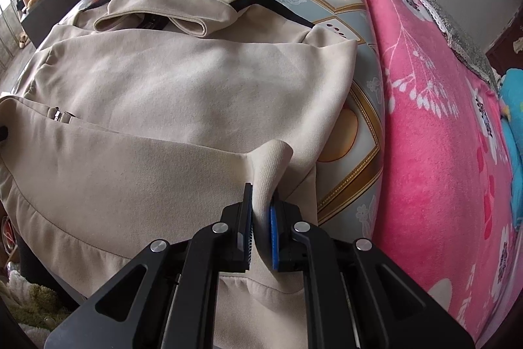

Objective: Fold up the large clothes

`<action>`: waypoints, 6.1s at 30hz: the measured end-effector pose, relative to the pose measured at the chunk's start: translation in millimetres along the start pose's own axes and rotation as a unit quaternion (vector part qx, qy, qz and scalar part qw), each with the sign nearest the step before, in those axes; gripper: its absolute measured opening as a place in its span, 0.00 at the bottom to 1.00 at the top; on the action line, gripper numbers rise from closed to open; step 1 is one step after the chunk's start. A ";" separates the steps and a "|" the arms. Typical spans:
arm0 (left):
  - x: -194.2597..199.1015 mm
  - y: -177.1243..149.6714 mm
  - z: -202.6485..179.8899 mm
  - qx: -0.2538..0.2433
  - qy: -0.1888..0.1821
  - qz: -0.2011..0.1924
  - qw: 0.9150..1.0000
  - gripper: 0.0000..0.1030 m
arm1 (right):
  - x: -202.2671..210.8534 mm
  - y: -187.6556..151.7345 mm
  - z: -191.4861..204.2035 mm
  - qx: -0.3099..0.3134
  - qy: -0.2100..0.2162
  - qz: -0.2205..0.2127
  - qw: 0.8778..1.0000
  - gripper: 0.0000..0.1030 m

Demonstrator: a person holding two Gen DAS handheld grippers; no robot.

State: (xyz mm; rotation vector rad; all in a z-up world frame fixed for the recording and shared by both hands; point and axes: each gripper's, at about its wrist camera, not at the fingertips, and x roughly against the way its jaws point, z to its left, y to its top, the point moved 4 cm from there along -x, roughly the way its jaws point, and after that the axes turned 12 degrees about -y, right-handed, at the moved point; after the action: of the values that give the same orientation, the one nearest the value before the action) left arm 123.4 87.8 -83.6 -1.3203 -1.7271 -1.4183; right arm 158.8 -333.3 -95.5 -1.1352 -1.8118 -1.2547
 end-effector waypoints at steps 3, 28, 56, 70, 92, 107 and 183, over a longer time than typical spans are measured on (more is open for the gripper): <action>-0.7 -0.6 1.1 0.002 -0.005 -0.003 1.000 0.05 | 0.6 0.4 0.2 -0.002 -0.004 0.005 1.000 0.08; -6.9 2.6 -5.0 -0.002 0.044 0.018 0.999 0.05 | 1.8 0.9 5.1 0.027 -0.024 -0.004 0.999 0.08; -10.4 3.7 -10.1 -0.005 0.069 0.024 0.997 0.05 | 5.6 -1.0 12.8 0.059 -0.051 -0.020 0.997 0.08; -11.0 3.8 -10.4 -0.006 0.070 0.024 0.997 0.05 | 6.0 -0.7 15.2 0.068 -0.062 -0.022 0.995 0.08; 33.9 -6.8 -31.1 -0.044 0.076 -0.047 0.995 0.05 | 58.5 -16.7 -1.7 0.001 -0.086 -0.086 0.993 0.05; 72.0 -18.1 -41.2 -0.061 0.051 -0.093 0.992 0.05 | 96.8 -35.1 -10.3 -0.053 -0.106 -0.111 0.987 0.05; -103.1 235.9 24.0 -0.058 0.001 -0.023 0.998 0.05 | -96.4 218.0 -25.3 -0.038 -0.060 -0.102 0.992 0.05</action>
State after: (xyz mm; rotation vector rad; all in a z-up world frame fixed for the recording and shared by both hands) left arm 381.0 66.9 -82.8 -1.3472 -1.7065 -1.5654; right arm 397.9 -348.5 -87.5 -1.1086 -2.0266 -1.4083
